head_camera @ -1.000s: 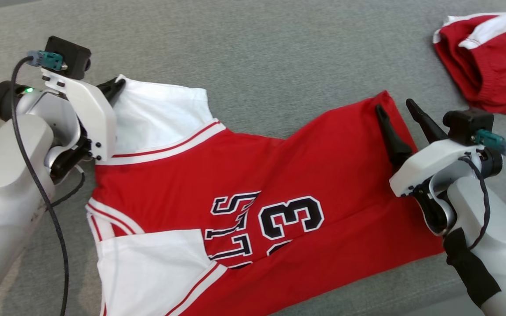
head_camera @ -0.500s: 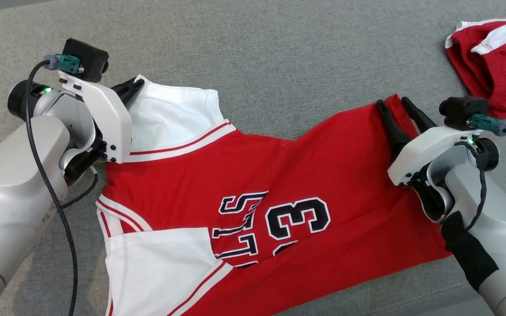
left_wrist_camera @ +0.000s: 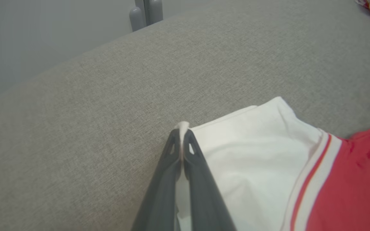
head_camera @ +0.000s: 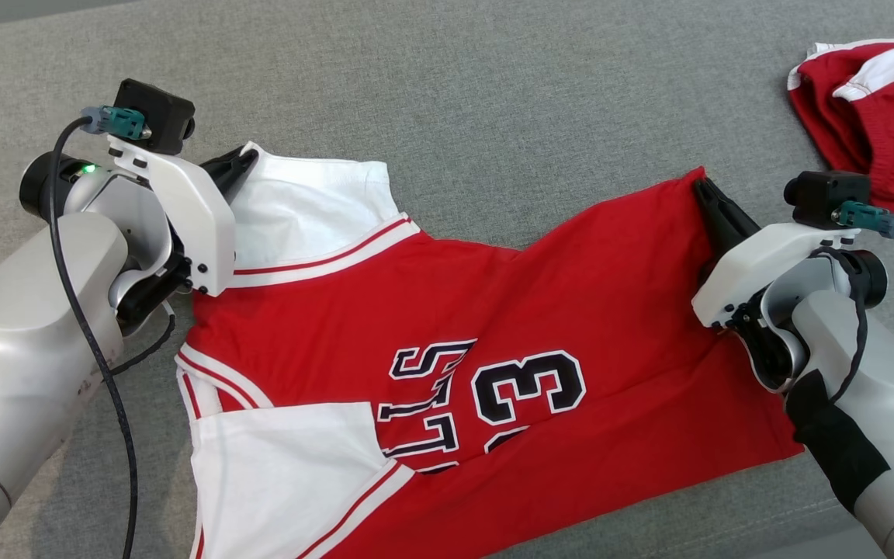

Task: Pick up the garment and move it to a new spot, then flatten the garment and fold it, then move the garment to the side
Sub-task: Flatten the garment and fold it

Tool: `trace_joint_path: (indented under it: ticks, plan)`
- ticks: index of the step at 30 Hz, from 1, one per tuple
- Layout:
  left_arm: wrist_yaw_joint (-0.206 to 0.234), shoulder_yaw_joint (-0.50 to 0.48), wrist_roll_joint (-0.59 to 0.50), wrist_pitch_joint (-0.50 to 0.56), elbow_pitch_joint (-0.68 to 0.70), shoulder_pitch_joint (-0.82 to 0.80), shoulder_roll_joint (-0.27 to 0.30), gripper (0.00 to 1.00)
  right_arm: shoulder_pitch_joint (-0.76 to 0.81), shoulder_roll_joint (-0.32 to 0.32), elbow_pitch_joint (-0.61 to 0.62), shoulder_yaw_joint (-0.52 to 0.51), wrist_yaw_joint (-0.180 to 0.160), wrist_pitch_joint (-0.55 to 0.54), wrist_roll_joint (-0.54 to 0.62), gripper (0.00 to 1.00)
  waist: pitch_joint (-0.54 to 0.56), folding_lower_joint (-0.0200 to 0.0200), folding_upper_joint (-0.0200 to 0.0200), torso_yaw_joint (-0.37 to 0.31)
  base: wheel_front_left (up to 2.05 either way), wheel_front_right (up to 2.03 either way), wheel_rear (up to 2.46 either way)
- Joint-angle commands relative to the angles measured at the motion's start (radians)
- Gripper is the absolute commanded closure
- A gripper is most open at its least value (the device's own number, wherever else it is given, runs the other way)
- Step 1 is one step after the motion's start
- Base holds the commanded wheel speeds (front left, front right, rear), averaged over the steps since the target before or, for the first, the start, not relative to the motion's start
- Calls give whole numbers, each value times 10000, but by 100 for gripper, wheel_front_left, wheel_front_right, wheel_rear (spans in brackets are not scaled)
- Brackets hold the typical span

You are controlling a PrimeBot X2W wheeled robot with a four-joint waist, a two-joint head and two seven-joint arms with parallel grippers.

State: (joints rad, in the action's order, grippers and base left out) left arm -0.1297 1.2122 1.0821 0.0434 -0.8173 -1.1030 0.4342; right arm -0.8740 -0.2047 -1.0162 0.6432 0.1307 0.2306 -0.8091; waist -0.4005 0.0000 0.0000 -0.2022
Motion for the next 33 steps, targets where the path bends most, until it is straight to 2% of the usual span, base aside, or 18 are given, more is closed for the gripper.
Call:
trace_joint_path:
  ticks: [1,9,17,23,33]
  plan:
    - [-7,32,91,-41,-40,-187,58,100,-103,-93,-18,49,0,117,-77,100,3,0,0,6,0,0,0]
    - [-7,193,434,-426,-7,-11,122,100,366,-470,799,234,-1,368,-479,100,248,0,0,49,0,0,0]
    - [-7,256,762,-1060,233,194,279,100,1203,-886,1829,-402,0,364,-179,100,749,0,0,145,0,0,0]
    - [-7,315,984,-1548,883,547,500,100,1857,-1083,1952,-732,0,366,-24,100,1270,0,0,351,0,0,0]
    - [-7,405,1198,-1936,2101,1407,1178,100,2775,-1392,1650,-1020,0,366,67,100,2029,0,0,877,0,0,0]
